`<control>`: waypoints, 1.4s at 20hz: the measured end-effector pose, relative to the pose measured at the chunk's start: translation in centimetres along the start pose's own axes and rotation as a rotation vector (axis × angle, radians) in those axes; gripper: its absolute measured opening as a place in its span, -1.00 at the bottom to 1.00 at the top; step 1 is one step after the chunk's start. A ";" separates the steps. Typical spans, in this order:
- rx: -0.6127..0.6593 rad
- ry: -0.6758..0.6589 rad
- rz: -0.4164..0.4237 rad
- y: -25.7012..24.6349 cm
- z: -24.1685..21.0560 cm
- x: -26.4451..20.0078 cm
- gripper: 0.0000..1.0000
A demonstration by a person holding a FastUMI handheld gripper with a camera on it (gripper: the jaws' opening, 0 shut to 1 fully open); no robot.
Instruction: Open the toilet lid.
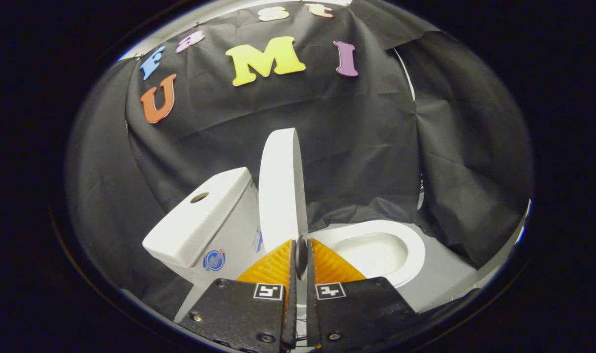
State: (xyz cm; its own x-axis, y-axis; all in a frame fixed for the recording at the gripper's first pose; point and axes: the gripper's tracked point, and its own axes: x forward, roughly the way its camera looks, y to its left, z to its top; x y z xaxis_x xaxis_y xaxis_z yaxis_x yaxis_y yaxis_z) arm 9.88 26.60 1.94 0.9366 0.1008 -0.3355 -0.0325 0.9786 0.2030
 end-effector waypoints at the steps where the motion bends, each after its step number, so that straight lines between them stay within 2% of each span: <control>1: -0.014 -0.003 -0.006 0.3 -0.1 0.0 -0.77; 13: -0.250 -0.007 -0.025 6.5 -1.5 0.3 -0.77; 16: -0.340 -0.006 0.023 7.6 -1.5 0.0 -0.73; 18: -0.384 -0.110 0.082 8.3 0.6 -1.8 -0.61; 21: -0.415 -0.261 0.130 8.5 3.3 -4.6 0.26; 23: -0.384 -0.326 0.147 7.6 4.7 -6.6 0.83; 28: -0.315 -0.409 0.142 2.4 7.1 -10.1 0.95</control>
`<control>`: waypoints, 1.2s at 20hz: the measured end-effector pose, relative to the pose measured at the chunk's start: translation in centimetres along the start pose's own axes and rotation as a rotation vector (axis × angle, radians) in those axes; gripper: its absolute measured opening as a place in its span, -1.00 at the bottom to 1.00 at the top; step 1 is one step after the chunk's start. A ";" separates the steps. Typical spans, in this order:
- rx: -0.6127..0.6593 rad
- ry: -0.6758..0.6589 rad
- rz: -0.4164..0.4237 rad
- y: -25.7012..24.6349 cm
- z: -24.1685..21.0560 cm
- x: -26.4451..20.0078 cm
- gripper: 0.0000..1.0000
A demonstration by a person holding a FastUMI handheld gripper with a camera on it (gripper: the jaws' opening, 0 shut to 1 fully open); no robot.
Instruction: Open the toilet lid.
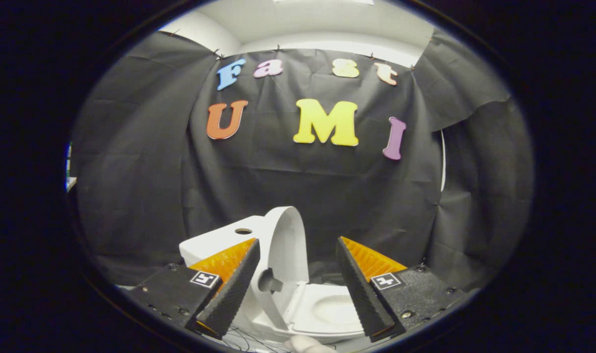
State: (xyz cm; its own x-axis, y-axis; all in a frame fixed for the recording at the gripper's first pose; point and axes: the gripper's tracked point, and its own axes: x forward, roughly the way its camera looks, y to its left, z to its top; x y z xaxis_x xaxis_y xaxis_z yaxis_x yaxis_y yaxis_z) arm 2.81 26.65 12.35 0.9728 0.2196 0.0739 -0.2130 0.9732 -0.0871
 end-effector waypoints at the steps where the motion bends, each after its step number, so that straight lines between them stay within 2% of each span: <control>1: 0.009 -0.008 -0.007 -1.3 0.0 -0.6 0.99; 10: 0.014 -0.057 -0.162 -15.6 -4.2 -6.9 1.00; 14: 0.140 0.006 -0.198 -19.8 -8.2 -8.9 1.00; 19: 0.134 -0.002 -0.219 -22.4 -10.1 -11.8 0.96; 24: 0.073 -0.036 -0.206 -21.5 -9.6 -13.6 0.96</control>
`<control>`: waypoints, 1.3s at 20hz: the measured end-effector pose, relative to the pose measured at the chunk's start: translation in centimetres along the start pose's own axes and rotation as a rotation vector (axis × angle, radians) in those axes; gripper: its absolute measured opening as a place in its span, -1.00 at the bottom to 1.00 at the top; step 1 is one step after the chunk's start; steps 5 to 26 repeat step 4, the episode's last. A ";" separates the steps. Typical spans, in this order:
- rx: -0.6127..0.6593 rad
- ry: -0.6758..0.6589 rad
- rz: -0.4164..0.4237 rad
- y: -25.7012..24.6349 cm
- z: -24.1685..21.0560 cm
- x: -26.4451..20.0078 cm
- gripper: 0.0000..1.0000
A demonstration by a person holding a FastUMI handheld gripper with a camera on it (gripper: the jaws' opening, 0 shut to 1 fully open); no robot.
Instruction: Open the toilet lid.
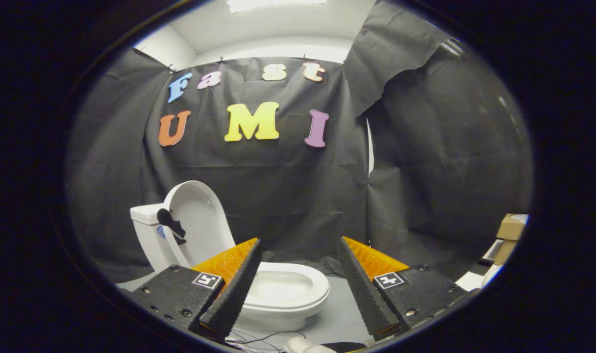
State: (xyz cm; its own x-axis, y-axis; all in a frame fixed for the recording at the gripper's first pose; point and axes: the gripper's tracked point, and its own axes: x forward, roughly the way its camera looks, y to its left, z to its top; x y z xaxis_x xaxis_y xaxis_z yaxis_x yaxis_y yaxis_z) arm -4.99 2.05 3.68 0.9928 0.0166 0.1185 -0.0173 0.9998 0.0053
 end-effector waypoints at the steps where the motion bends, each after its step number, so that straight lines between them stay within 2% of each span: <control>1: -0.016 -0.013 0.010 0.3 0.3 -0.3 0.96; 4: -0.035 -0.011 0.032 1.1 -0.2 -1.3 0.96; 26: -0.035 -0.011 0.032 1.1 -0.2 -1.3 0.96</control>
